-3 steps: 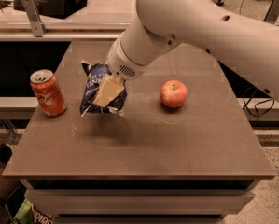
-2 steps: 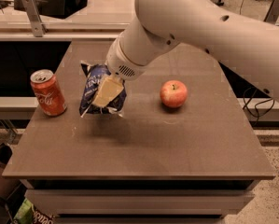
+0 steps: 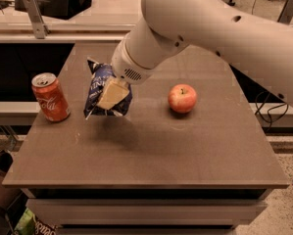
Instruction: Move blue chip bag near coke can
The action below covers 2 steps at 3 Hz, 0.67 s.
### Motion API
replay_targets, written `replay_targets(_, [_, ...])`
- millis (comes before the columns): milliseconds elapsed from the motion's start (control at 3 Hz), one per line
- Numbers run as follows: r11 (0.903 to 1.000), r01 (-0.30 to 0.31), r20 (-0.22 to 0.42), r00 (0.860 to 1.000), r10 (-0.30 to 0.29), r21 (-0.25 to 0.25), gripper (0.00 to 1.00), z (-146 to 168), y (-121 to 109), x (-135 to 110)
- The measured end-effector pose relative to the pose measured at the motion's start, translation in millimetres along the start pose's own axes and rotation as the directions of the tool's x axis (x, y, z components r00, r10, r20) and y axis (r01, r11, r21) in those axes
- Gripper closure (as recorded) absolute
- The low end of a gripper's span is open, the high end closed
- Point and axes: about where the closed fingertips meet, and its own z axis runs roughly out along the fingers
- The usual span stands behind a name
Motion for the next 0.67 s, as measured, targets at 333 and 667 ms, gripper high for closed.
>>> replay_targets(333, [1.0000, 0.003, 0.000, 1.000, -0.003, 0.001, 0.00, -0.6, 1.1, -1.2])
replay_targets(667, [1.0000, 0.003, 0.000, 1.000, -0.003, 0.001, 0.00, -0.6, 1.1, -1.2])
